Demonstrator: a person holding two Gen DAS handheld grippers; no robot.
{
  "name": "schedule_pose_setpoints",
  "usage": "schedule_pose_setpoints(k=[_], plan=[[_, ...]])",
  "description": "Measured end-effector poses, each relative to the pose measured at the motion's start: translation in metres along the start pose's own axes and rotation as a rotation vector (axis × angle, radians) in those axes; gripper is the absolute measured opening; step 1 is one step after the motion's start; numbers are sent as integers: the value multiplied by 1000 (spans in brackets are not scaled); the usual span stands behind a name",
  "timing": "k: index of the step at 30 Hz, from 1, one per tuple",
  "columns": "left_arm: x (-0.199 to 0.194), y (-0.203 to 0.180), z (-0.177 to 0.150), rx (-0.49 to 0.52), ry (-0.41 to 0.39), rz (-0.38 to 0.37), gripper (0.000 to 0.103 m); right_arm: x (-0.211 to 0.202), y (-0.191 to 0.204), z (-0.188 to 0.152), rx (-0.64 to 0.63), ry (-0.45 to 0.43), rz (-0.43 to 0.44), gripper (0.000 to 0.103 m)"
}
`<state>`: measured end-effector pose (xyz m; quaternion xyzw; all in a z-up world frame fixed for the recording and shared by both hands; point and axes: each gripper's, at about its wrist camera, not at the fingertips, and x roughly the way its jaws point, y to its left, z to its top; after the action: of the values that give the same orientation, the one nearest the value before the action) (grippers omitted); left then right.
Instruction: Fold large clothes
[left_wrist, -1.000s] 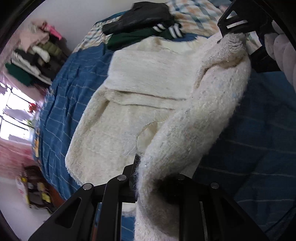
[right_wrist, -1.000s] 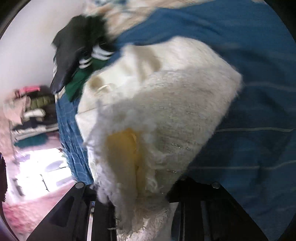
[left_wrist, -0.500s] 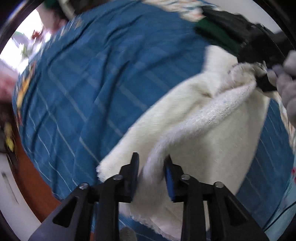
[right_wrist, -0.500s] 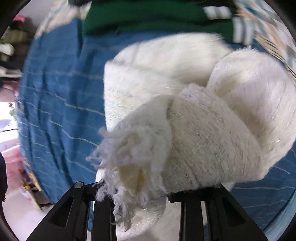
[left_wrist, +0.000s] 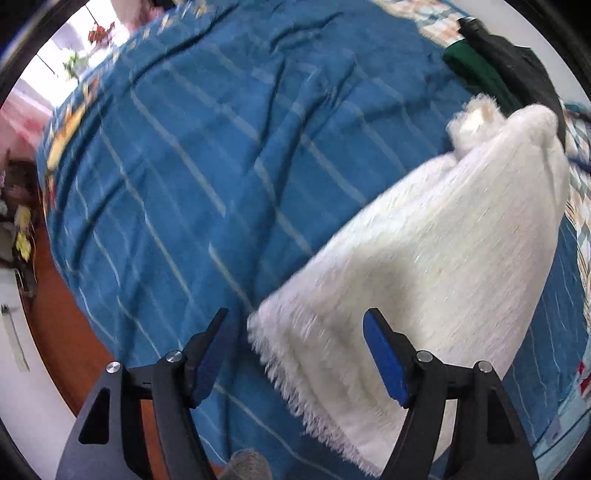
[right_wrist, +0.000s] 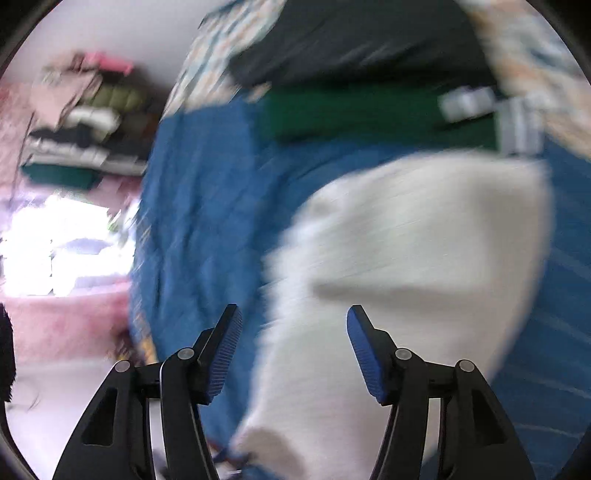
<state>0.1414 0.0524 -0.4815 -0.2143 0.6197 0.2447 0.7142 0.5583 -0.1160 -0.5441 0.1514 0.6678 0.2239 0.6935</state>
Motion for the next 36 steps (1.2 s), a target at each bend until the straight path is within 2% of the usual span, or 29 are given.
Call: schedule_pose_setpoints(k=[2, 4, 6, 8, 9, 10, 12, 15, 17, 18, 20, 23, 25, 27, 29, 30, 31, 32, 33, 34, 35, 36], plan=[[-4, -8, 10, 12, -32, 11, 71, -19, -43, 1, 44, -27, -59, 64], [-1, -8, 20, 0, -35, 13, 71, -19, -74, 3, 109, 9, -56, 64], [5, -7, 27, -12, -29, 11, 71, -14, -85, 11, 147, 24, -12, 64], [6, -7, 29, 4, -39, 21, 71, -7, -76, 20, 156, 33, 9, 66], [6, -8, 29, 15, -48, 31, 71, -2, -66, 22, 148, 37, 27, 70], [5, -10, 30, 28, -59, 52, 71, 7, -51, 26, 141, 59, 23, 79], [4, -11, 31, 37, -65, 60, 71, 29, -25, 30, 117, 91, -39, 82], [5, -9, 35, 34, -64, 74, 71, 80, 7, 41, 94, 140, -225, 80], [0, -4, 34, 24, -75, 84, 71, 101, 7, 43, 156, 136, -281, 10], [-3, -2, 33, 18, -80, 80, 71, 104, 5, 42, 180, 152, -300, 10], [-8, 4, 31, -3, -91, 72, 71, 92, 17, 41, 183, 102, -274, 10], [-12, 14, 28, -30, -96, 59, 71, 75, 47, 39, 146, 45, -196, 10], [-11, 20, 27, -36, -95, 67, 71, 89, 53, 44, 132, 38, -189, 10], [-5, 20, 27, -40, -84, 81, 71, 121, 48, 52, 108, 88, -214, 10], [2, 18, 27, -50, -79, 84, 71, 153, 31, 57, 74, 181, -197, 17], [6, 16, 26, -49, -66, 92, 71, 151, 23, 59, 81, 196, -156, 17], [11, 15, 25, -59, -50, 88, 71, 141, 14, 60, 71, 210, -72, 29], [13, 15, 22, -74, -44, 76, 71, 126, 8, 60, 52, 202, -11, 48], [13, 15, 20, -84, -40, 70, 71, 104, -1, 59, 36, 172, 23, 59], [15, 14, 17, -93, -31, 63, 71, 73, -17, 55, 18, 114, 43, 74], [16, 13, 14, -95, -27, 62, 71, 52, -31, 51, 10, 78, 40, 79], [17, 13, 11, -96, -24, 60, 71, 29, -53, 46, 16, 31, 15, 79]])
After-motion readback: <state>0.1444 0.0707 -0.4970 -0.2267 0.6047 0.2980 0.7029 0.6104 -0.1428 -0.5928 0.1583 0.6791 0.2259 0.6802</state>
